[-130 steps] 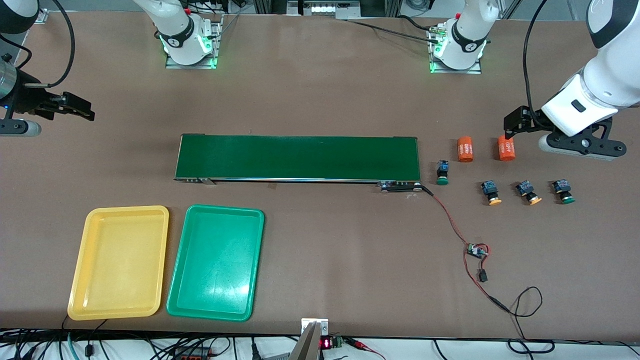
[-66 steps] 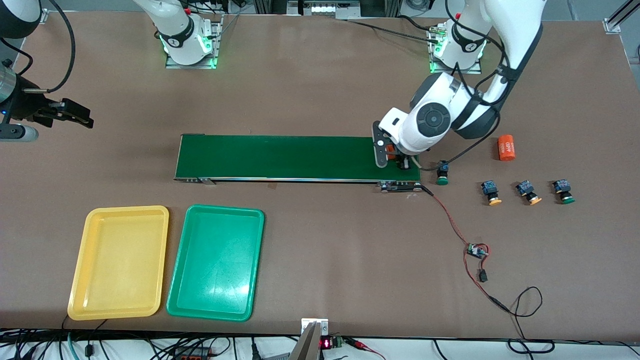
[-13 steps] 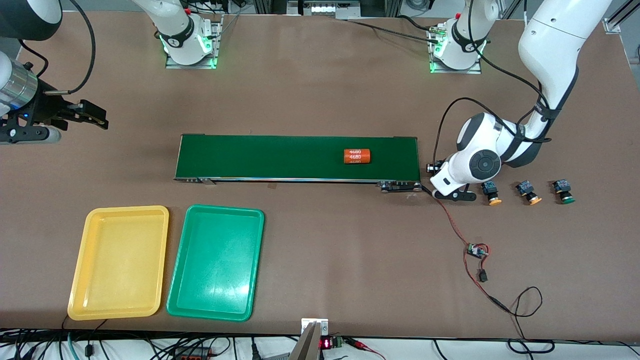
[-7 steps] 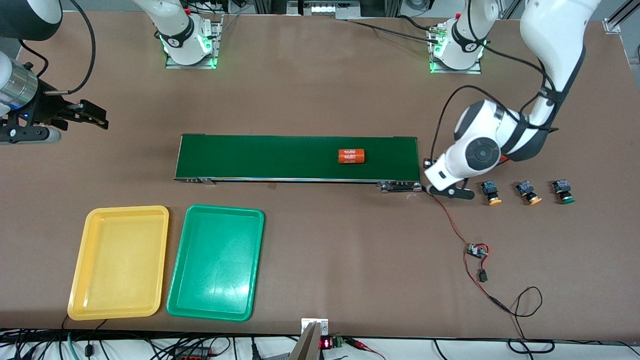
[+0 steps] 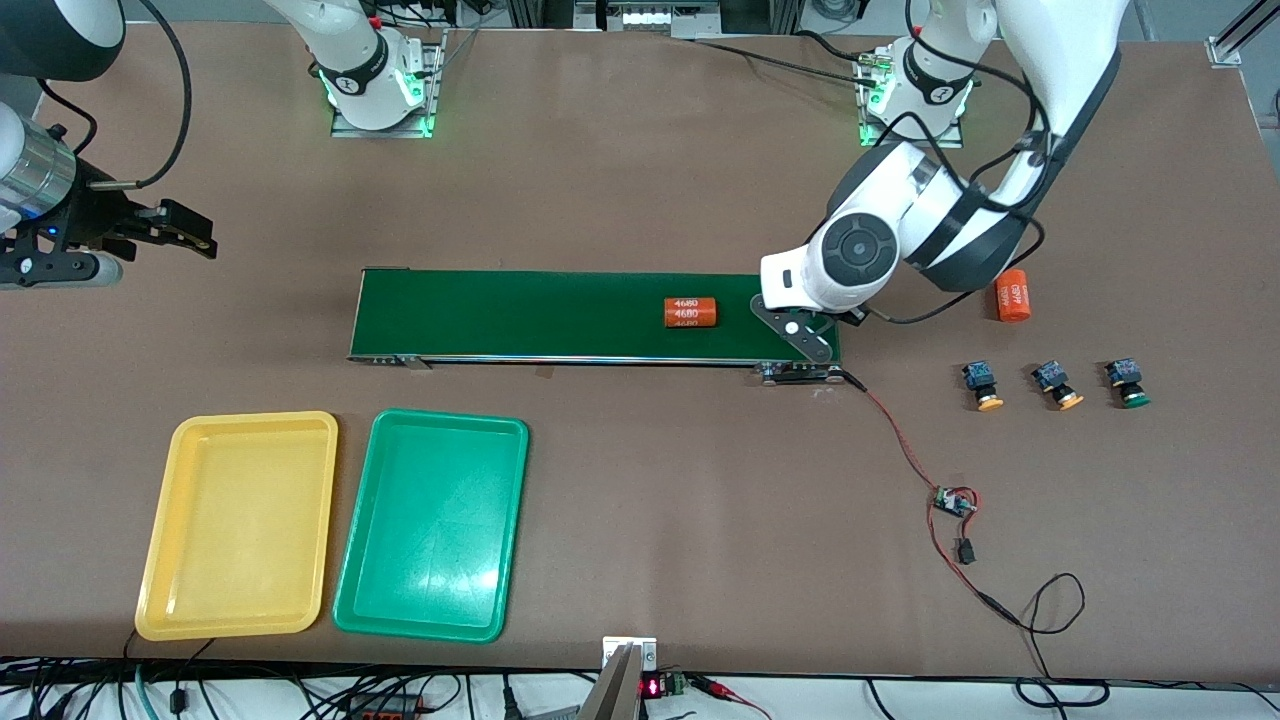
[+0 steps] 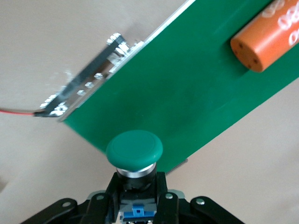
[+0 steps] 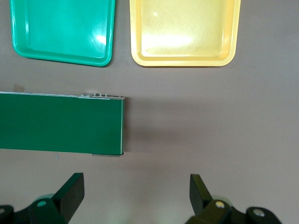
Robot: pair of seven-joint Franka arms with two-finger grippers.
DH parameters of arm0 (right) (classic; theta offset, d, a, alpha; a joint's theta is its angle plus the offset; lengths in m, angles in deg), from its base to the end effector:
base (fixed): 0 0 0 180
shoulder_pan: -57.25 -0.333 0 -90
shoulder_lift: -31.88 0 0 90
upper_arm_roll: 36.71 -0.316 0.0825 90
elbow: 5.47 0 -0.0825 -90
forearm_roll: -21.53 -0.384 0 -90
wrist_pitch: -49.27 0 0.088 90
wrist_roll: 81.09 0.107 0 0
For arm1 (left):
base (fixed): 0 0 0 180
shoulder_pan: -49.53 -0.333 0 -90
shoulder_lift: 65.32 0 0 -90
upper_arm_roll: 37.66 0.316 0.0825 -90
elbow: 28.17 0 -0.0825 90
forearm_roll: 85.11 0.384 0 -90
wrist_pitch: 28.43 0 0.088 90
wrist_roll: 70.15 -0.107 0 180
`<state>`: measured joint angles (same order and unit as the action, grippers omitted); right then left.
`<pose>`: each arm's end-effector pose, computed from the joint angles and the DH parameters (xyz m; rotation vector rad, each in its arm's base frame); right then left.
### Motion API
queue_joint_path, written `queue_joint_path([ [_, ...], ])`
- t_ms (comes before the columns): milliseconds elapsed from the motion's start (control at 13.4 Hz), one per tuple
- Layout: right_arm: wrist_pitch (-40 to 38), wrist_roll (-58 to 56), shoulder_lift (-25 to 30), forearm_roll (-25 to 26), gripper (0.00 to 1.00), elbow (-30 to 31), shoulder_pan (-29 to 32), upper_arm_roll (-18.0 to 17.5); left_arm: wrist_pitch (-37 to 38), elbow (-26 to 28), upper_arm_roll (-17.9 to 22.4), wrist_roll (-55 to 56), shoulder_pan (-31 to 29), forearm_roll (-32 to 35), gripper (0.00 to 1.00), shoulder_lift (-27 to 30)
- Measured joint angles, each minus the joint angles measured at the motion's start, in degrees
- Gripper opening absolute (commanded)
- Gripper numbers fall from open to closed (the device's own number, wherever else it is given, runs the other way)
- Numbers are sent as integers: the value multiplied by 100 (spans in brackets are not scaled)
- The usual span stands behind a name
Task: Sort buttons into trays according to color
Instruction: 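Lower the green button onto the belt and open the left gripper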
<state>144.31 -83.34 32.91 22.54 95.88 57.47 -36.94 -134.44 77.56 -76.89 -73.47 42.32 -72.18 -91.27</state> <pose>0.5472 -0.0016 0.5482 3.1218 0.0653 -0.1445 0.5234 -0.2793 0.3049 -2.8966 1.0825 0.5368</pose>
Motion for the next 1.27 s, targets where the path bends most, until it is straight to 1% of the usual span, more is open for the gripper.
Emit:
queue_joint_path([
  [74,0,0,0,0,100,0,-1,0,14,-3,8,89,-12,-1,21,-78],
  [223,-1,0,0,0,100,0,-1,0,86,-21,19,809,-68,-73,21,-100],
  [447,-1,0,0,0,100,0,-1,0,-30,-24,8,1662,-17,-179,21,-239],
  [521,-1,0,0,0,100,0,-1,0,-124,-24,5,1892,36,-182,21,-344],
  [596,-1,0,0,0,100,0,-1,0,-271,-24,1,2064,121,-182,24,-446],
  [670,-1,0,0,0,100,0,-1,0,-416,-24,0,2170,219,-182,40,-537],
  [819,-1,0,0,0,100,1,-1,0,-543,-31,1,2296,320,-181,100,-643],
  [968,-1,0,0,0,100,1,-1,0,-533,-178,5,2314,294,-181,100,-654],
  [1043,-1,0,1,0,100,1,-1,0,-418,-354,7,2316,268,-181,100,-651],
  [1266,-2,0,1,0,100,2,-1,0,561,-1192,15,2319,194,-181,100,-625],
])
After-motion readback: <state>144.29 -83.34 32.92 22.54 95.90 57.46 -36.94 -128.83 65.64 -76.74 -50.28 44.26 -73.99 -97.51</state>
